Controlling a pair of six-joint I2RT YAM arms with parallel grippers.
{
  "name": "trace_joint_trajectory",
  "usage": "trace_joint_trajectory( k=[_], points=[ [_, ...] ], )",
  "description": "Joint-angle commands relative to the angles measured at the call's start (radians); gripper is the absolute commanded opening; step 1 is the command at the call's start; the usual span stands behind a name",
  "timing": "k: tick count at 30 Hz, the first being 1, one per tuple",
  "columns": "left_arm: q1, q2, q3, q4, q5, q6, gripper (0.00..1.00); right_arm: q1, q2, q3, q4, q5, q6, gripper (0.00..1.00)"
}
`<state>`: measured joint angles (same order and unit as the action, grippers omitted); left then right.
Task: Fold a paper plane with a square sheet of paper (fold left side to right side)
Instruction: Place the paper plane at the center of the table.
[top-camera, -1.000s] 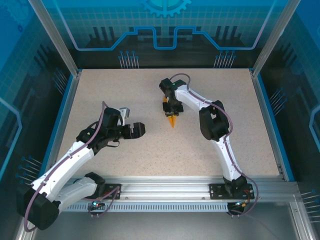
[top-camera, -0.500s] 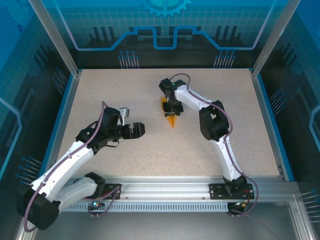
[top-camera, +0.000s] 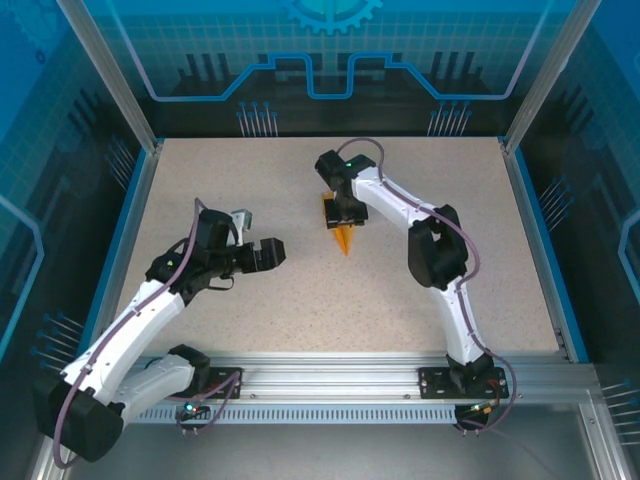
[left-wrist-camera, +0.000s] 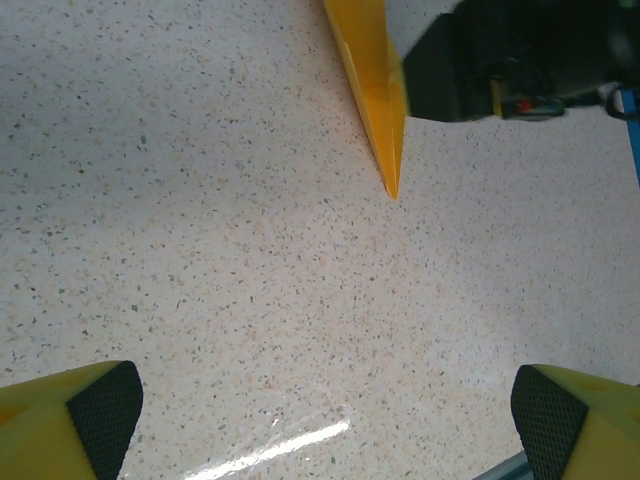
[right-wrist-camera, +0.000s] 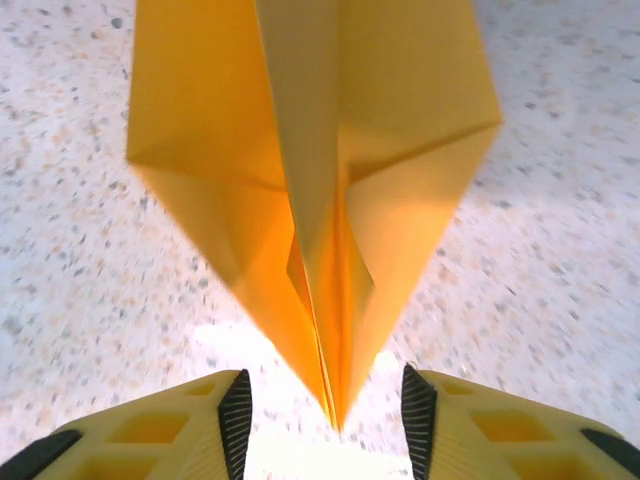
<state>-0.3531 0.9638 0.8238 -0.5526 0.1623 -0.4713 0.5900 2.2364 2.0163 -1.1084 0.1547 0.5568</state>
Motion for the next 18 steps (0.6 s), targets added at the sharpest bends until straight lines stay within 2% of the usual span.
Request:
trace_joint_trajectory(
  k=[1, 6, 11, 15, 18],
  points=[
    [0.043, -0.006, 0.012, 0.028, 0.055, -0.014, 0.99, 0.022, -0.155, -0.086, -0.008, 0.063, -0.007, 0.52],
    [0.098, -0.018, -0.018, 0.119, 0.028, -0.034, 0.99, 0.020, -0.416, -0.325, 0.123, 0.104, -0.050, 0.60],
    [0.115, -0.043, -0.058, 0.236, -0.145, -0.007, 0.99, -0.023, -0.667, -0.568, 0.231, 0.147, -0.119, 0.65],
    [0.116, -0.055, -0.118, 0.381, -0.285, 0.054, 0.99, -0.103, -0.858, -0.786, 0.345, 0.163, -0.161, 0.69],
    [0.117, -0.058, -0.188, 0.518, -0.379, 0.103, 0.99, -0.174, -0.995, -0.940, 0.449, 0.171, -0.187, 0.78]
  ],
)
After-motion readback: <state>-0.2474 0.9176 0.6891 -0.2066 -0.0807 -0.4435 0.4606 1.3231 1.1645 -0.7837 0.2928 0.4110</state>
